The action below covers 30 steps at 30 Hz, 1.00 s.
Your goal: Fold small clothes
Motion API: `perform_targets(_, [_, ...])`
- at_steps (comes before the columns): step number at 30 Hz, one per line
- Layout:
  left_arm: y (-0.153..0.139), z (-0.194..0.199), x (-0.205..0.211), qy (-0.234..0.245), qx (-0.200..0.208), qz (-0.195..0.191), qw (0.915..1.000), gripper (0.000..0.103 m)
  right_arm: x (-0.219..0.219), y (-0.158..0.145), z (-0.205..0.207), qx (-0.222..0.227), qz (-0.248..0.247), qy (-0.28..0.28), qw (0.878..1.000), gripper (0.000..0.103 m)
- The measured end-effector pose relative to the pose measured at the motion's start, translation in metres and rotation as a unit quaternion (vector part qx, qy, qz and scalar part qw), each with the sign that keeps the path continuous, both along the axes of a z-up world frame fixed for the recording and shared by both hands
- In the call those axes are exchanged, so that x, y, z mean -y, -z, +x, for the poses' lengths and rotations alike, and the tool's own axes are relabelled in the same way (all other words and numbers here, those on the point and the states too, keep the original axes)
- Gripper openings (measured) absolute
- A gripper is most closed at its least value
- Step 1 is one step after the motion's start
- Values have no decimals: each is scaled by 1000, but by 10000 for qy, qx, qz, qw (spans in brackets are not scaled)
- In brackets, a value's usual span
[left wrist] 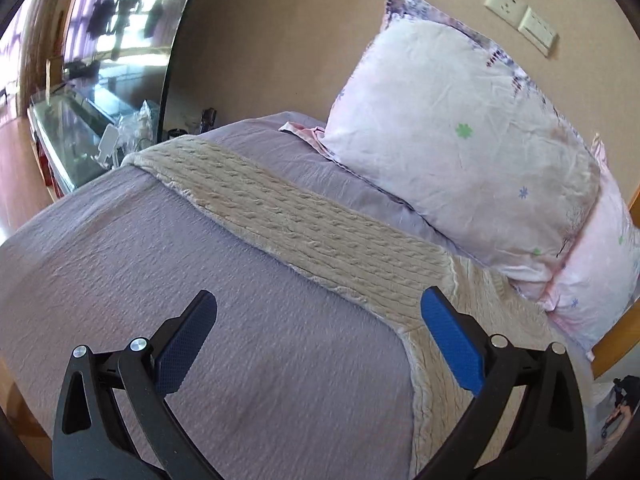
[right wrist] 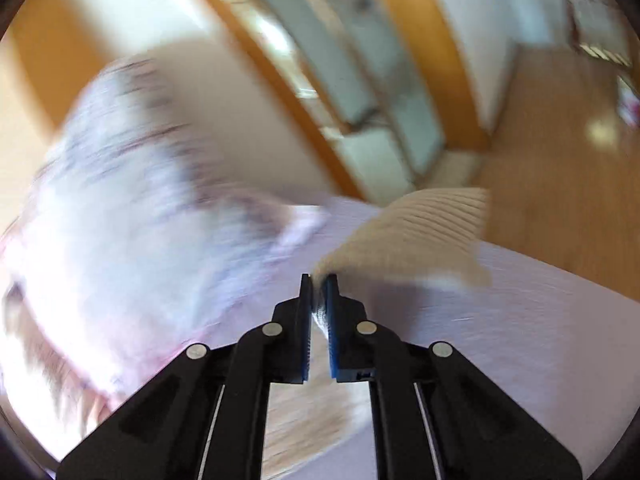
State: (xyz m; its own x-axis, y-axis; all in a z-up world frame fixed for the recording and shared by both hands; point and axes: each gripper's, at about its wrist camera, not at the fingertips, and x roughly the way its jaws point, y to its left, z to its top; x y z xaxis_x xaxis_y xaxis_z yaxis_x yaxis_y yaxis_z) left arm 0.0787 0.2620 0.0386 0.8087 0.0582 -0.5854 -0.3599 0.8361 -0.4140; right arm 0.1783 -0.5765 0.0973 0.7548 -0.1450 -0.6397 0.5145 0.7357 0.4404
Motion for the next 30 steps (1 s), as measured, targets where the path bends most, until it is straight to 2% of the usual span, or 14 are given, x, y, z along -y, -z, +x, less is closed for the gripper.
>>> perform_targets(2, [4,0,-15,-156,175,-484,9986,102,-67,-30,7,412,-246,-1012,9937,7])
perform_targets(4, [9,0,-32,-382,289,-1006,9938,102,-143,-49,10,743,-271,-2158,9732,7])
perform_targets(6, [14,6,-44,-479,199,-1358,9894,102,-221,-52,14,788,-124,-3292,9409,7])
perform_targets(8, [16,14,-51,-494,126,-1421,9885,102,-296,-35,12,360,-70,-4379,8983,10])
perform_targets(10, [16,22,-58,-566,27,-1324,9896,102,-354,-15,0,-128,-28,-5157,8567,27])
perform_targets(11, [17,26,-64,-611,-2,-1318,9894,102,-368,-11,-8,-173,-10,-5342,8452,32])
perform_targets(12, [19,28,-70,-689,-17,-1365,9882,102,-374,-14,-18,-72,-68,-5393,8420,43])
perform_targets(14, [24,32,-85,-853,-23,-1563,9840,99,-370,-30,-36,334,-442,-5192,8529,66])
perform_targets(15, [27,35,-94,-917,-18,-1710,9810,93,-359,-38,-43,521,-598,-4995,8627,78])
perform_targets(19, [34,42,-125,-1223,87,-2046,9711,81,-314,-50,-36,612,-462,-4504,8896,80])
perform_targets(22, [38,47,-150,-1651,151,-2286,9593,70,-283,-48,-33,547,-393,-4174,9062,81])
perform_targets(26, [40,57,-176,-1917,150,-2558,9474,64,-258,-43,-23,494,-270,-3934,9176,81])
perform_targets(28, [37,66,-182,-2039,-87,-2508,9463,50,-253,-38,-23,452,-313,-3875,9202,81])
perform_targets(30, [27,78,-176,-1909,-293,-2279,9544,12,-249,-35,-24,416,-340,-3851,9213,81])
